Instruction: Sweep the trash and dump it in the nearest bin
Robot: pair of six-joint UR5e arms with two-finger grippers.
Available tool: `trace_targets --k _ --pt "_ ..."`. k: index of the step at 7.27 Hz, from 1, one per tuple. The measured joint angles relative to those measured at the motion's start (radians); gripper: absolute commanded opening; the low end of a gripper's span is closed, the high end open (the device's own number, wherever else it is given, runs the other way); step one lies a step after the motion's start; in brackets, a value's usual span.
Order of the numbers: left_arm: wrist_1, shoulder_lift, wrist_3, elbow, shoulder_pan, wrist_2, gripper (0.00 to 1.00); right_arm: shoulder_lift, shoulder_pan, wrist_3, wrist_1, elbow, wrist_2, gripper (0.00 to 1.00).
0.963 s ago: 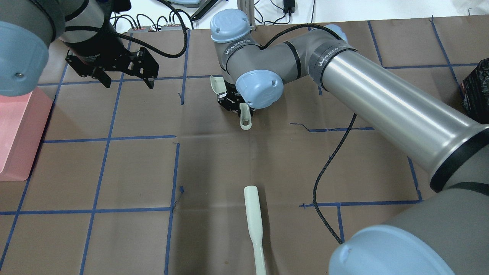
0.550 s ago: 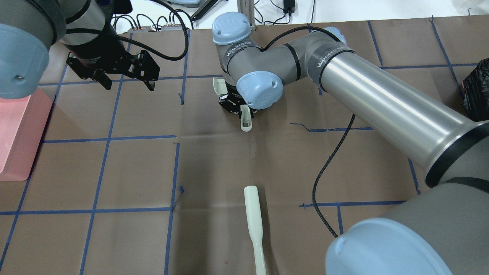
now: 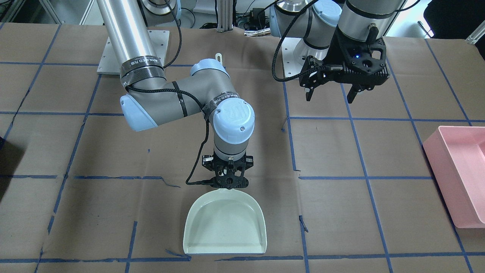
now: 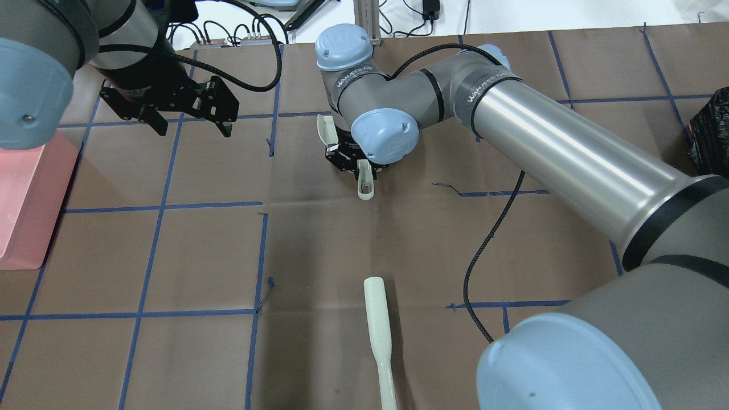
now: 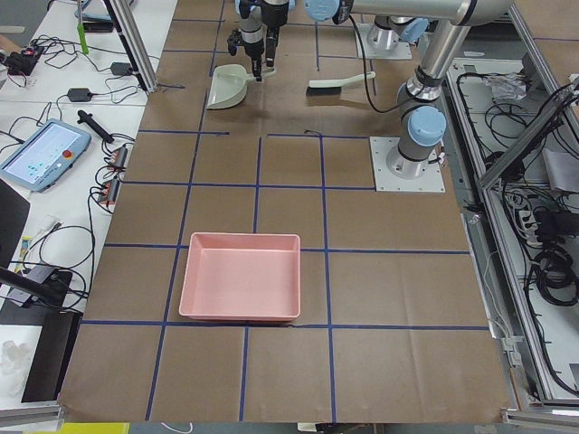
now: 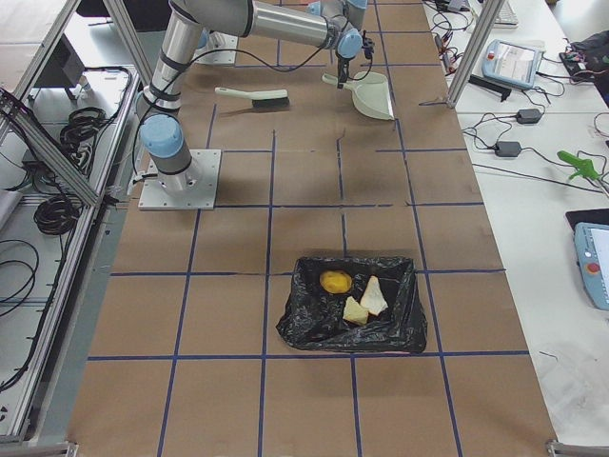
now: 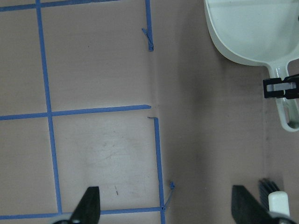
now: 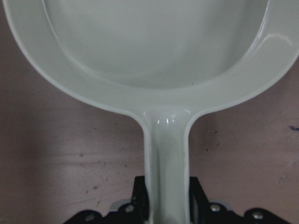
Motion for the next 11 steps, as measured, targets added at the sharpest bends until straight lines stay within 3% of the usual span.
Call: trace_targets --k 1,6,11 --pt "0.0 -0.001 -0.002 0.005 0.0 0.0 1.0 0.001 -0.001 -0.004 -0.002 -0.001 -0.004 1.0" --pt "0.006 -0.007 -0.005 0.01 0.0 0.0 1.0 -0.026 -0.031 -0.016 -0.008 -0.005 -0.008 1.0" --pt "0.006 -0.008 -0.008 0.01 0.0 0.0 1.0 -0.219 -0.186 -0.162 0.19 0.016 -0.013 1.0"
